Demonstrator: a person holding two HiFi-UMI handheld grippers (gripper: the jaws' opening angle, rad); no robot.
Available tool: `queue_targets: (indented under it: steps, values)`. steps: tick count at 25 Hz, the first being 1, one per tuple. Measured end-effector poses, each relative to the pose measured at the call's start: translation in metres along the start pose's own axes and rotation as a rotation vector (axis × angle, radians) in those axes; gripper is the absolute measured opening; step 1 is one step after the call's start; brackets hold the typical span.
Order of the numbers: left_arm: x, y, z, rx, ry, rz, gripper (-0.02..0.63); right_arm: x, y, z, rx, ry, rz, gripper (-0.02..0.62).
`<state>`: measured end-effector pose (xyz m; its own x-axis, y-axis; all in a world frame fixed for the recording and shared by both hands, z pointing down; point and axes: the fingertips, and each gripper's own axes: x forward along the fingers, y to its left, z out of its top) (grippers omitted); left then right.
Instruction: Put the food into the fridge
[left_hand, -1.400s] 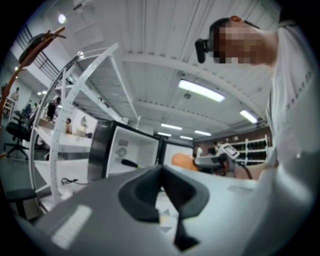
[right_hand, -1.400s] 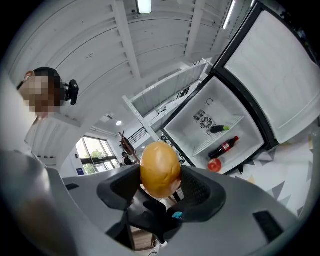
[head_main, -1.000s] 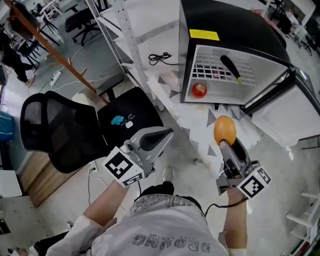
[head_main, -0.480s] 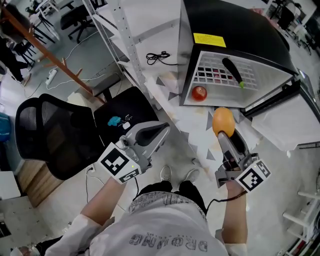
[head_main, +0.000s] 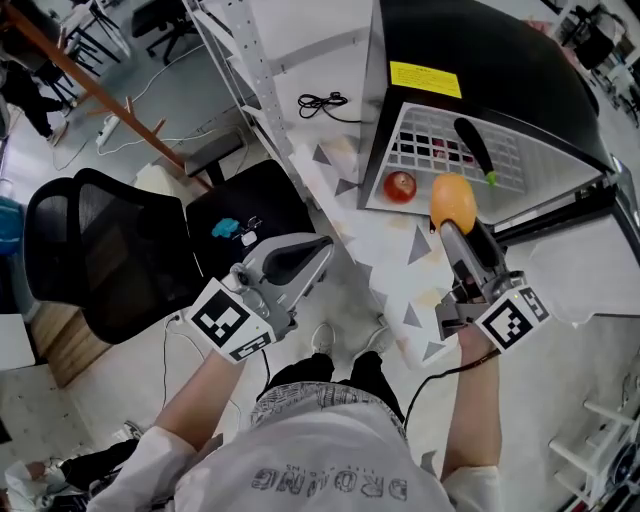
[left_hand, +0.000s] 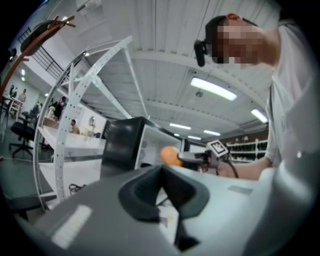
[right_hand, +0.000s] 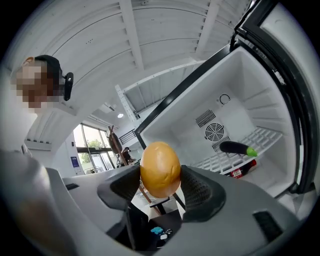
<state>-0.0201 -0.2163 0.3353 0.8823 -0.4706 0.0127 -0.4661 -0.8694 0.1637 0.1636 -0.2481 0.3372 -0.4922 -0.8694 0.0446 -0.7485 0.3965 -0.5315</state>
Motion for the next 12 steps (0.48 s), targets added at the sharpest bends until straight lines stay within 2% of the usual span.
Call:
queue_targets:
  steps: [12]
  values:
    - [0.038,0.009,-0.013,0.010,0.019,0.118,0.006,0.051,-0.044,0.018,-0.056,0.080,0.078,0.253]
